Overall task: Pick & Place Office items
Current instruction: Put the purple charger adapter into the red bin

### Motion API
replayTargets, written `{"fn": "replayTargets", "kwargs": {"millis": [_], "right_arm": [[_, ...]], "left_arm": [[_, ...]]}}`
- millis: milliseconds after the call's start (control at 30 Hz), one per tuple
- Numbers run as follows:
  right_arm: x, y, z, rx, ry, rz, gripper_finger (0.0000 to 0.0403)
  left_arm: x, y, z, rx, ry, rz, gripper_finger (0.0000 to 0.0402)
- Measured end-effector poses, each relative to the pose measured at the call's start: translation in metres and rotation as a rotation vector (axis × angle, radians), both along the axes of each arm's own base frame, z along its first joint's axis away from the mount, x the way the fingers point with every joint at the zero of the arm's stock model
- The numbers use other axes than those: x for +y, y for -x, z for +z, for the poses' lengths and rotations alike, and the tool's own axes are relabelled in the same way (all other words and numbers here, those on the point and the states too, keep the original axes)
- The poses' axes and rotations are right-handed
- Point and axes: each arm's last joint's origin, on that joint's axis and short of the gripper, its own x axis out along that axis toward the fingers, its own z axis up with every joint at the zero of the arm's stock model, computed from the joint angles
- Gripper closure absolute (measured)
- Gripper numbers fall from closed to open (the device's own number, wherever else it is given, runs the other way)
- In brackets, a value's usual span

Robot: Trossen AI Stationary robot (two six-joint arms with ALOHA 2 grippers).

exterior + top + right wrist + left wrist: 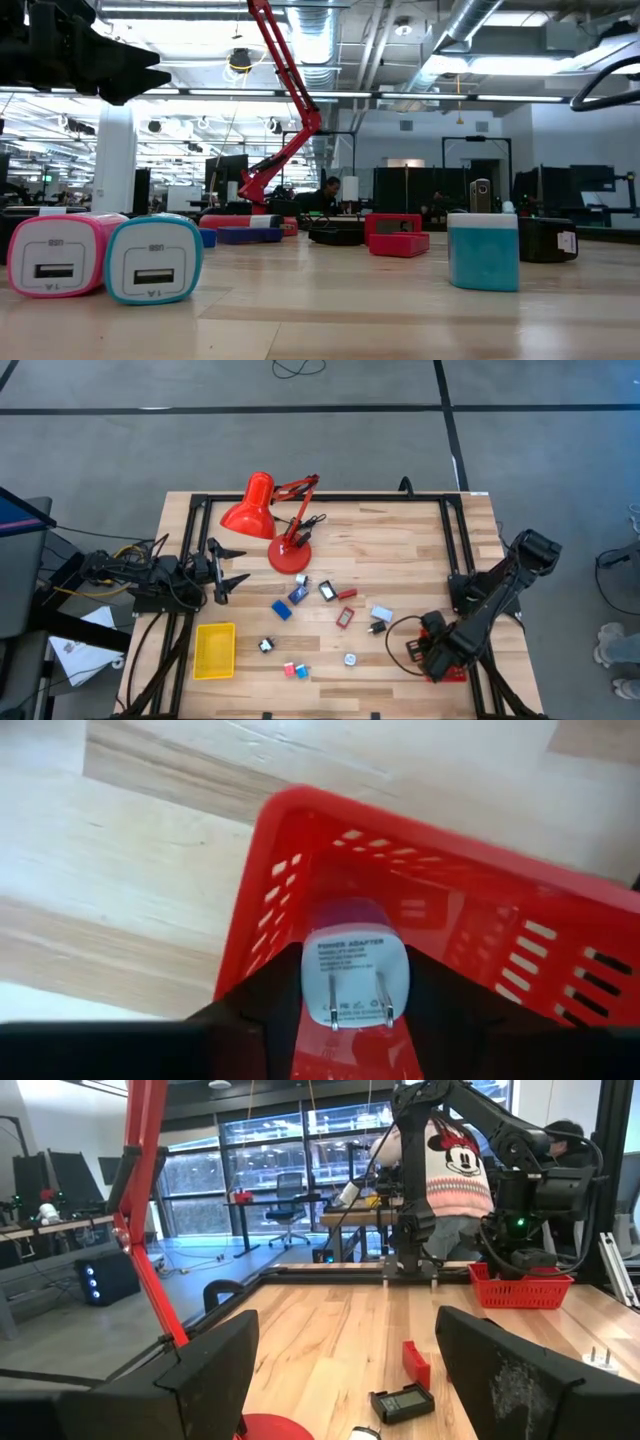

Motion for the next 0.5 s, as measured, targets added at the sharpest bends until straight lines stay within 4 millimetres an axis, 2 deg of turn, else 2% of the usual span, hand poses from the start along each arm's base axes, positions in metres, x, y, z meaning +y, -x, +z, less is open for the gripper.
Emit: {"fn": "replayTargets", "kwargs": {"millis": [367, 500], "right_arm": [[0.0, -0.0016, 0.0, -0.002, -0.011, 0.024, 0.02], [-0.0037, 0.0023, 0.0094, 0.03, -0.005, 0.029, 0.019]], "left_arm": [[0.0, 0.0, 0.0, -0.002, 0.007, -0.001, 0.0101], [0.0, 0.0, 0.0, -0.002, 0.007, 0.0, 0.0101]]}}
